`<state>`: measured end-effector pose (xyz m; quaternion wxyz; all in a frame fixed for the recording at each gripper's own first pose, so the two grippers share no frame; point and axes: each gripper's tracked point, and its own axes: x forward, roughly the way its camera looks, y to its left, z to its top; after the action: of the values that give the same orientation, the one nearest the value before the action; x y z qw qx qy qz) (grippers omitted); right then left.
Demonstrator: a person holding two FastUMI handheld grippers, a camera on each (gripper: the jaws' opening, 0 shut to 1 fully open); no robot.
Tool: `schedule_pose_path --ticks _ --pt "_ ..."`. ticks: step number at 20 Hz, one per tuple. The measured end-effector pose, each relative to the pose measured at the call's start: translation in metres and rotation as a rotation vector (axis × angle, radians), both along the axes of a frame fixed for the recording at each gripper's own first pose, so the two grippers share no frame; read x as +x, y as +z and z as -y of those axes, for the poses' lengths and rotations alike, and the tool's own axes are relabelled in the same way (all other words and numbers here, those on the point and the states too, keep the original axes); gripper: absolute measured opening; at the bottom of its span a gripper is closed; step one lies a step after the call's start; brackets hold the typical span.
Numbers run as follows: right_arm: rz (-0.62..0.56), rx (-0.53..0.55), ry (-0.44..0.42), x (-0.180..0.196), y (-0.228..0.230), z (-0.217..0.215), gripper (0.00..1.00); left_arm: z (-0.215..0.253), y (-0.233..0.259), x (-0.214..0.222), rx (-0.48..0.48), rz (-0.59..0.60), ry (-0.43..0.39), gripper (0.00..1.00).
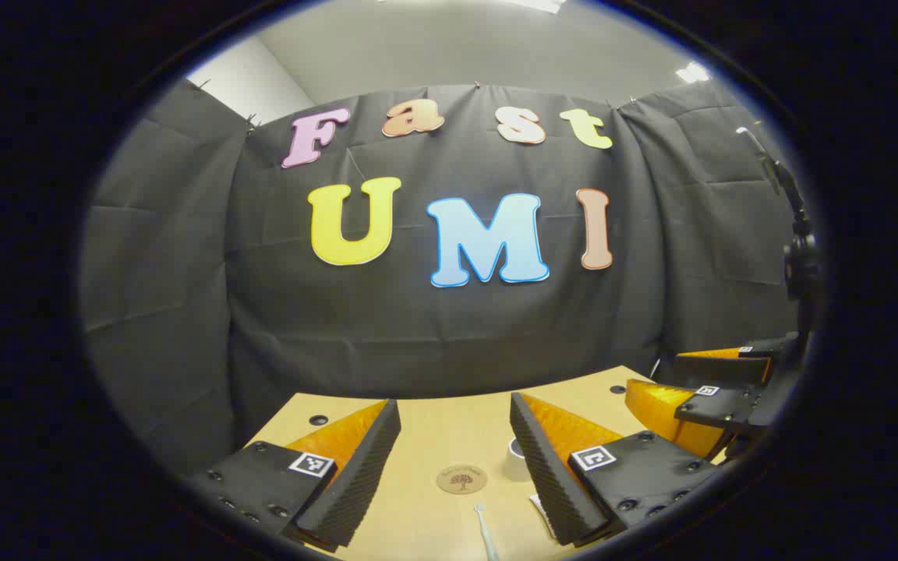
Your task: Put the toothbrush and toothpaste on the desktop into the cup, then pick up the cup and place it on the coaster on the desktop.
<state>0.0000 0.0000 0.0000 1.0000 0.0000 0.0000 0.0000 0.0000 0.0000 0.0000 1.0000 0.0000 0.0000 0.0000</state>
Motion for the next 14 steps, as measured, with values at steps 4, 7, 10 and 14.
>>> schedule_pose_path --ticks 4,7,10,14 --pt "-0.046 0.001 0.015 0.008 -0.011 -0.002 0.91 0.005 -0.013 0.011 -0.006 -0.039 -0.010 0.95" --pt "-0.065 -0.004 0.023 0.012 -0.017 -0.004 0.91 0.007 -0.018 0.017 -0.004 -0.054 -0.011 0.95" --pt "-0.097 -0.009 0.029 0.016 -0.026 -0.005 0.91 0.009 -0.028 0.022 -0.014 -0.088 -0.017 0.95" --pt "-0.155 0.005 0.052 0.021 -0.043 -0.010 0.89 0.011 -0.050 0.025 -0.018 -0.149 -0.021 0.95"
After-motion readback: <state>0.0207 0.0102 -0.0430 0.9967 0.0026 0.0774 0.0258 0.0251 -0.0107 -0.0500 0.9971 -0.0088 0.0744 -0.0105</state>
